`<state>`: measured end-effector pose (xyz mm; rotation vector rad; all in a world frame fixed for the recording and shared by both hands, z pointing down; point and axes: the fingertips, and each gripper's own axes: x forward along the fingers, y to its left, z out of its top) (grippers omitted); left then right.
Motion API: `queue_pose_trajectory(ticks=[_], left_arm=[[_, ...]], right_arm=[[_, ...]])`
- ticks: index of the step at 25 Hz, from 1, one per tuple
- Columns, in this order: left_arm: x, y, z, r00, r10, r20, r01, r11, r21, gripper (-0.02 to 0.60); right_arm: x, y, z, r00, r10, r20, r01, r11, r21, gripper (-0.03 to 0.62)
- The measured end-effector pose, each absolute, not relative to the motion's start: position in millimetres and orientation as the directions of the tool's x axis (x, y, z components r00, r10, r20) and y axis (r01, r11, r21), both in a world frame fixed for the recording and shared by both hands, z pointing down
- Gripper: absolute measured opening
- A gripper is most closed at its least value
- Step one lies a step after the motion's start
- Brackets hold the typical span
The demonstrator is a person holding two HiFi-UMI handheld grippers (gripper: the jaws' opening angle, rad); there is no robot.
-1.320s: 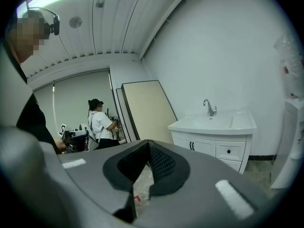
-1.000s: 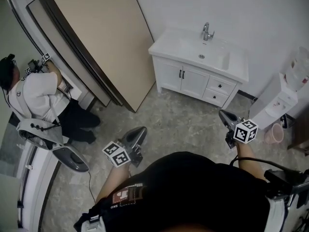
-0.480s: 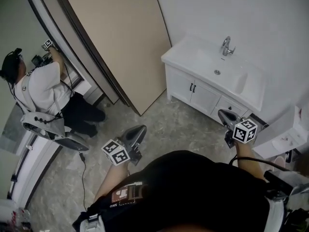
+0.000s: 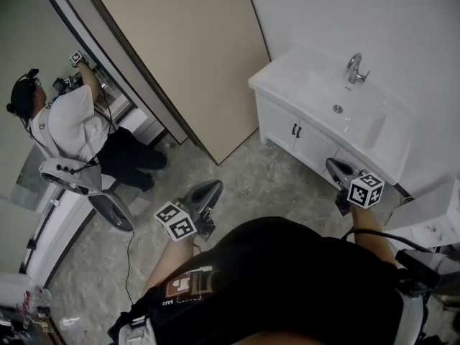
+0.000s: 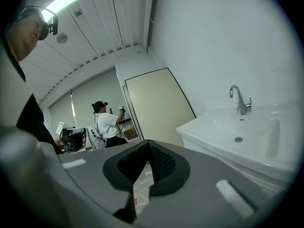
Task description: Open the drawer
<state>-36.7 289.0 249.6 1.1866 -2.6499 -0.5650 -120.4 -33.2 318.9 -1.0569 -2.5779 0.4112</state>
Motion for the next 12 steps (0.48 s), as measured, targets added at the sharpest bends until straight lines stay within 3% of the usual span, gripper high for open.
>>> queue_pose_trajectory(ticks=[12], left_arm=[[-124.7,310.3,266.3,-0.599,-0.801,-0.015,-0.728,0.537,0.426,-0.005]], right_arm=[[-178.5,-19.3,323.5,-0.733,0.65,0.199,0.569,0.747,-0.343,-0.003]])
